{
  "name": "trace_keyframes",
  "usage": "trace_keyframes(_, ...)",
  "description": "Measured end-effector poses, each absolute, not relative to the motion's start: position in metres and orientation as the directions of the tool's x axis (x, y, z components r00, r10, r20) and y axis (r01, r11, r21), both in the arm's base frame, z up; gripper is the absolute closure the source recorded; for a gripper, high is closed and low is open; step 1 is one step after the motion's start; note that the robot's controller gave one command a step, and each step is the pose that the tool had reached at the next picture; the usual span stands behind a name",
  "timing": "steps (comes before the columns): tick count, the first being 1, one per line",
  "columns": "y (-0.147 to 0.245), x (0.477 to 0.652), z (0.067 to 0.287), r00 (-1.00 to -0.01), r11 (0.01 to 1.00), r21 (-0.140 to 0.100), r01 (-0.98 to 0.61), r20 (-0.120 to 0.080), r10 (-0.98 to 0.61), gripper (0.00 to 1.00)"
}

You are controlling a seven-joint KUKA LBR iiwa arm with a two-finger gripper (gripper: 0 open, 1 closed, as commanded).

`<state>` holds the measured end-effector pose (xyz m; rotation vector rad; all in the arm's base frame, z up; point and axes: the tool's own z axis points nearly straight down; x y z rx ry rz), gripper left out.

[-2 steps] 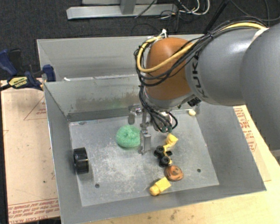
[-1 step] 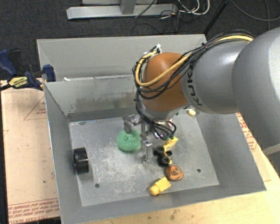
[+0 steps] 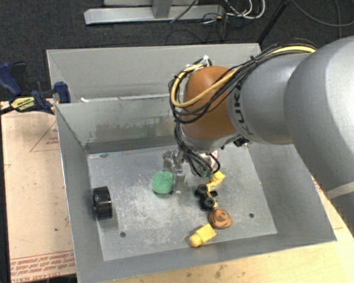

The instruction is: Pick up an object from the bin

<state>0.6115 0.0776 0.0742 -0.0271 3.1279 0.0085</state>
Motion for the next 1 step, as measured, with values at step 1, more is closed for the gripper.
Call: trace_keyframes(1,0.0776,0.6115,0.0742,-1.0,1.0,0.005,-0.017,-0.014,-0.017,1.0)
